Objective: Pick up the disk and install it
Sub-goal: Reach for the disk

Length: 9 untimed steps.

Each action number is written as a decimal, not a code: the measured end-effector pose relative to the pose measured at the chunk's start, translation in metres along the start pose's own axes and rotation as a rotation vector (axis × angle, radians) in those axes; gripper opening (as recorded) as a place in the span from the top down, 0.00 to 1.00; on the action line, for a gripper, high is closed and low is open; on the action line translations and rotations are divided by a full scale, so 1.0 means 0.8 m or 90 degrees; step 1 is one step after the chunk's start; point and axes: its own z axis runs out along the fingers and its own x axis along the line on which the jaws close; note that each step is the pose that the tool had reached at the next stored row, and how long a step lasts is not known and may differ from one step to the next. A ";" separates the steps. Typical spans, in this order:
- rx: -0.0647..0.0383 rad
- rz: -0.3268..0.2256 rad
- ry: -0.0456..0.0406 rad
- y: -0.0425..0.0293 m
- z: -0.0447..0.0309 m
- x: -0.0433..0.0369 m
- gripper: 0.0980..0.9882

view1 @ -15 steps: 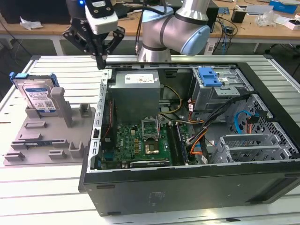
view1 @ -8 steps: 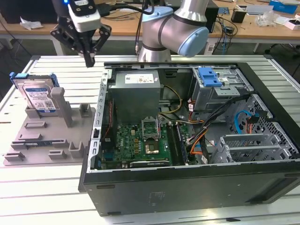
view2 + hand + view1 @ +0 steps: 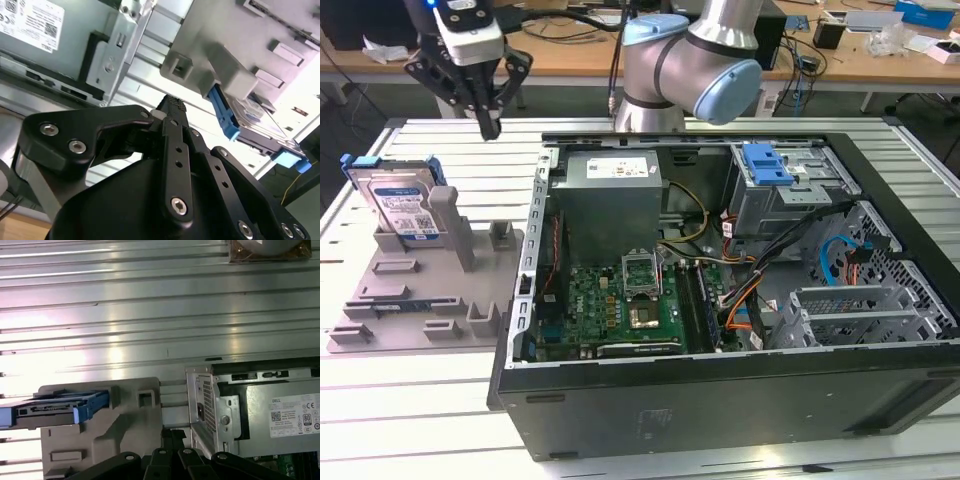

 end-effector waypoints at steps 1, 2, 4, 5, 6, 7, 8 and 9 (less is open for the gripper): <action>0.000 0.000 0.0000 0.0014 0.0004 0.004 0.99; 0.000 0.000 0.0000 0.0044 0.0013 0.013 0.99; 0.000 0.000 0.0000 0.0086 0.0027 0.025 0.99; 0.000 0.000 -0.0001 0.0101 0.0033 0.030 0.99; 0.000 0.000 0.0000 0.0127 0.0044 0.039 0.99; 0.000 0.000 0.0000 0.0145 0.0054 0.046 0.99; 0.000 0.000 -0.0001 0.0156 0.0060 0.052 0.99; 0.000 0.000 0.0000 0.0168 0.0067 0.058 0.99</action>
